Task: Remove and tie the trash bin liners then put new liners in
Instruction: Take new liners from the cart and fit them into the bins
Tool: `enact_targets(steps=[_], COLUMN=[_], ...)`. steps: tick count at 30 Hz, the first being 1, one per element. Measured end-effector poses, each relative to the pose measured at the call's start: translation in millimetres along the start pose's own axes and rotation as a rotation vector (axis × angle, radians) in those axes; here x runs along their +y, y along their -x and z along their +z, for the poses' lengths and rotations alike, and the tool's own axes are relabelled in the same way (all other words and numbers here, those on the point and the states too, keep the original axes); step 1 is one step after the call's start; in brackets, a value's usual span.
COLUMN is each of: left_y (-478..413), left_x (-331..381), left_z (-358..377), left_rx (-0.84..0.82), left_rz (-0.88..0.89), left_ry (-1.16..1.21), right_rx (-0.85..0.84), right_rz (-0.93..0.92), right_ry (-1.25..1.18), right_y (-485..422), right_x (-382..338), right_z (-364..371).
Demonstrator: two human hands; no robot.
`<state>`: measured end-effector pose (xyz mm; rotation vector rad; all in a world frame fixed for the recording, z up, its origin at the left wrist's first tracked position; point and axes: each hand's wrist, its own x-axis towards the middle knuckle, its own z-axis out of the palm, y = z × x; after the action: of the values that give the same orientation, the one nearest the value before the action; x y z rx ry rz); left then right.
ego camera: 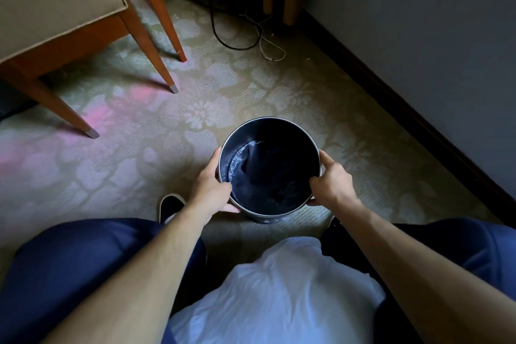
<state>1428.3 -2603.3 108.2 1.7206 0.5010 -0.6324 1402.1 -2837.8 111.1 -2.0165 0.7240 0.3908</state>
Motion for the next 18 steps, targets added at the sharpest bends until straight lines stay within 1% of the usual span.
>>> enact_targets(steps=[3, 7, 10, 18], left_y=[-14, -36, -48, -76], left_x=[-12, -31, -41, -65], left_z=[6, 13, 19, 21], left_rx=[-0.002, 0.049, 0.027, -0.023], left_rz=[-0.017, 0.003, -0.07, -0.127], left_ry=[-0.016, -0.082, 0.003, 0.03], right_rx=[-0.002, -0.013, -0.04, -0.094], right_rz=[0.055, 0.125, 0.157, 0.194], right_ry=[0.018, 0.045, 0.058, 0.024], right_y=[-12, -30, -42, -65], right_x=[11, 22, 30, 48], right_z=[10, 23, 32, 46])
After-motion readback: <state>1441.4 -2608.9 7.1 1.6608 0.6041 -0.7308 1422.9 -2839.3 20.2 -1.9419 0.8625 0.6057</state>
